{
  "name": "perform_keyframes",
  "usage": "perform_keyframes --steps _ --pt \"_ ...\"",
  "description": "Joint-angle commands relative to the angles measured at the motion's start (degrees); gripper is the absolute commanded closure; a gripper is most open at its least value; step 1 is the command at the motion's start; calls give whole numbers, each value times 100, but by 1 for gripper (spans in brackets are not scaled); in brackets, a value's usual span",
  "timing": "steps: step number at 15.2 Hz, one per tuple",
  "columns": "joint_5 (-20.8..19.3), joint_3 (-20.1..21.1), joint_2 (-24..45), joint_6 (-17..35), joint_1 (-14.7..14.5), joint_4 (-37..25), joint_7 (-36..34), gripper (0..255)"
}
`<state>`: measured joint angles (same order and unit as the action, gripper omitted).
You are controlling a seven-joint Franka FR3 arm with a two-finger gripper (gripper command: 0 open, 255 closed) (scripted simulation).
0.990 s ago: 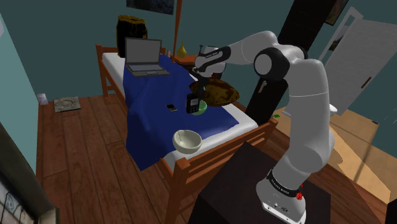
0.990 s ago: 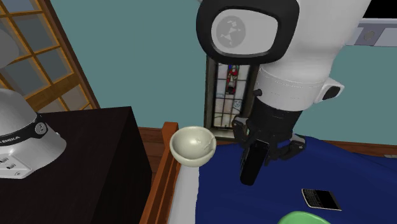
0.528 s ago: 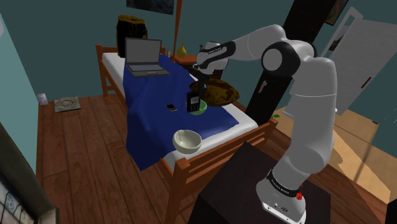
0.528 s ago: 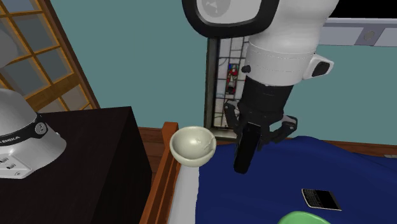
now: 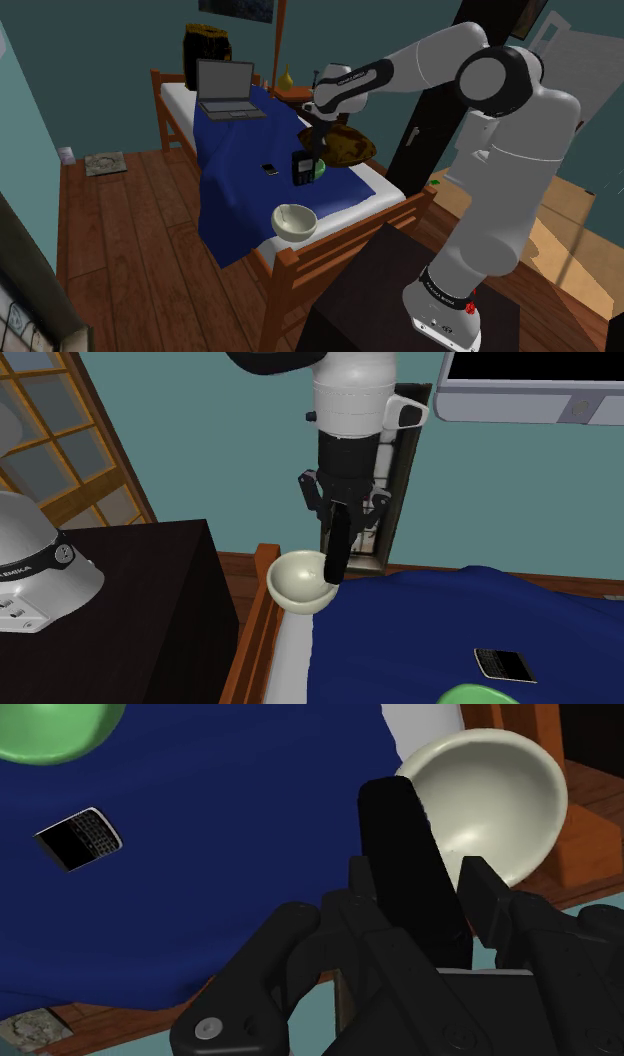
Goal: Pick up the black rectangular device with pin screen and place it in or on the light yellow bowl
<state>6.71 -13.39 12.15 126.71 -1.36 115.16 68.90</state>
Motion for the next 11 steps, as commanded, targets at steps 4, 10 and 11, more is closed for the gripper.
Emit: perform_keyframes --steps 4,10,11 --pt "-265 150 -912 150 -335 1001 -614 255" --pt "-337 290 -1225 390 -480 1532 -930 255" --pt "-322 290 -1179 466 -480 1563 -917 255"
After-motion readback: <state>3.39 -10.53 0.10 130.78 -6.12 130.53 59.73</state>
